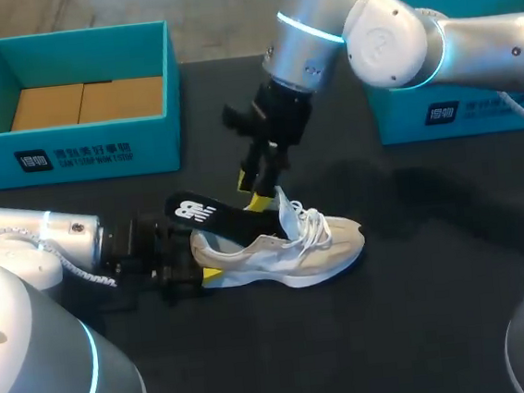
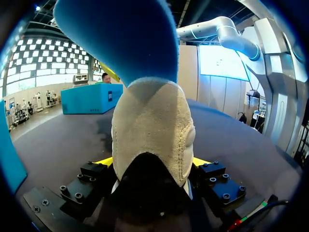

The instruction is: Take the shoe out of the shoebox, open the shoe tongue, remove and reinsert the insole, then place the shoe into the shoebox

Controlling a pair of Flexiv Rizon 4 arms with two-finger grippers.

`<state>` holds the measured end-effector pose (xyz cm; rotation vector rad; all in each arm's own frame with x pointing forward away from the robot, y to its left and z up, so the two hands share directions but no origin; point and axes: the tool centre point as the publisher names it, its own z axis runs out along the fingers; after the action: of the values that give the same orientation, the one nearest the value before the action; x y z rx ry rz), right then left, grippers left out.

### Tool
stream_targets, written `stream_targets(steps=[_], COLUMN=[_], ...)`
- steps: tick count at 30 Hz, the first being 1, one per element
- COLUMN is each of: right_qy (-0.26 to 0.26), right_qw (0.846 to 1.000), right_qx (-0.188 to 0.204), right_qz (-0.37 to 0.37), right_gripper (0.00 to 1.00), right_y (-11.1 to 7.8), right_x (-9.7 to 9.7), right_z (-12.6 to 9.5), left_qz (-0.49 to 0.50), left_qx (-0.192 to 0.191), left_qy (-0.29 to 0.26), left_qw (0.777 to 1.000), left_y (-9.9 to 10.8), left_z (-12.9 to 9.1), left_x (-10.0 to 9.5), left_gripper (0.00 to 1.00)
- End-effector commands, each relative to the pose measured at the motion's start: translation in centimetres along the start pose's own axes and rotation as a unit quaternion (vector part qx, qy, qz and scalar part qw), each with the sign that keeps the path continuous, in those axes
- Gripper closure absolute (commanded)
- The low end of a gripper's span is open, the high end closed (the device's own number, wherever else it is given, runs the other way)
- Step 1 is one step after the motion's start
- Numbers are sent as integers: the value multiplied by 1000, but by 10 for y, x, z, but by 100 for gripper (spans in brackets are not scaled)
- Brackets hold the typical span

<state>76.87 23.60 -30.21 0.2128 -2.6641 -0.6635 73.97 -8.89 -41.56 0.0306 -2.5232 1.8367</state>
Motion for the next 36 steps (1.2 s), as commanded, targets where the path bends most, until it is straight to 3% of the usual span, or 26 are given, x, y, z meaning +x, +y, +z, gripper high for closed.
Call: stream_targets(steps=[1, 7, 17, 21, 22, 30, 36], right_qy=[47, 61, 84, 103, 106, 105, 110], right_qw=[999, 997, 993, 990, 990, 988, 988], right_qx=[14, 4, -7, -13, -16, -31, -43], right_qz=[9, 44, 82, 91, 91, 105, 104], right_gripper=[42, 26, 24, 28, 34, 50, 50], right_y=[7, 7, 10, 10, 11, 15, 21], right_x=[-13, -15, -14, -10, -9, -7, -3], right_z=[1, 6, 13, 25, 29, 37, 42], left_qz=[0, 0, 0, 0, 0, 0, 0], left_qx=[0, 0, 0, 0, 0, 0, 0], left_qy=[-1, -1, -1, -1, -1, -1, -1], left_qw=[1000, 1000, 1000, 1000, 1000, 1000, 1000], left_y=[3, 3, 3, 3, 3, 3, 3], left_z=[0, 0, 0, 0, 0, 0, 0], left_x=[2, 2, 2, 2, 2, 2, 2], left_gripper=[100, 100, 100, 100, 100, 100, 100])
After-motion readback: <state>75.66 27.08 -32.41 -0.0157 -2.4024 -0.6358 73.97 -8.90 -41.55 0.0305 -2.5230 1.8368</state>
